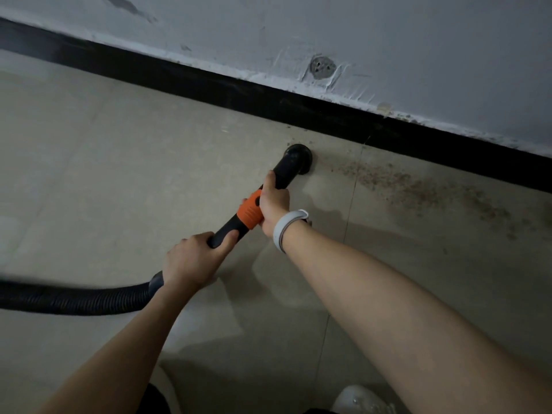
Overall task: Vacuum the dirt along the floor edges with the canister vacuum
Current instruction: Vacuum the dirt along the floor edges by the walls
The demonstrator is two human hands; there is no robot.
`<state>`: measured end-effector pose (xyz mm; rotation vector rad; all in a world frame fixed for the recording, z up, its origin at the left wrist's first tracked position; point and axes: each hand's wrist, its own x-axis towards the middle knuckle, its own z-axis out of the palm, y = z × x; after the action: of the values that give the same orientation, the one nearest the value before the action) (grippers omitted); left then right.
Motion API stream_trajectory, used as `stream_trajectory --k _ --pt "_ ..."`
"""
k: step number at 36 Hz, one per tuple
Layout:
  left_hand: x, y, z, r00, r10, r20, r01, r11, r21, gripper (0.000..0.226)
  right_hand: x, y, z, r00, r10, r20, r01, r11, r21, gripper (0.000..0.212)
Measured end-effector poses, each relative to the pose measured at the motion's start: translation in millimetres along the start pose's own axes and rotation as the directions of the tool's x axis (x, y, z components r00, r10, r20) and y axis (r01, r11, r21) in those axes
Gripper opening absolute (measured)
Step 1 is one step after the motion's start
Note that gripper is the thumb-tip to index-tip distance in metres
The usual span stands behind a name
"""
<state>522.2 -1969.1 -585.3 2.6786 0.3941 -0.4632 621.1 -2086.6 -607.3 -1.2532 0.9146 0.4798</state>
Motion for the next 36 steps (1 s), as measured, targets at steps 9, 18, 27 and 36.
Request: stream_trajectory --k 9,18,27,36 --pt "13.4 7.1 1.8 0.995 -0.077 -0.070 0.074 0.997 -0.039 0.055 19.9 -14.5 18.4 0.993 -0.045 0.107 0.053 0.996 -0.076 0.057" --pt "36.8 -7.7 -1.2 0.987 -0.105 -0.125 0.089 0.988 -0.124 0.055 23.0 -32.7 45.6 0.978 0.007 0.207 0.001 0.999 -0.038 0.037" --pt "55.1 -8.6 -6.9 0.994 -0.005 -0.108 0.002 1.000 -0.021 0.052 31.8 -37.1 41.0 0.980 -0.016 0.198 0.012 1.000 0.022 0.040" --pt "63.8 0.3 -6.3 0.993 0.102 -0.062 -0.096 0.991 0.093 0.059 25.0 -37.8 11.8 0.991 -0.022 0.130 0.000 0.986 0.169 0.045"
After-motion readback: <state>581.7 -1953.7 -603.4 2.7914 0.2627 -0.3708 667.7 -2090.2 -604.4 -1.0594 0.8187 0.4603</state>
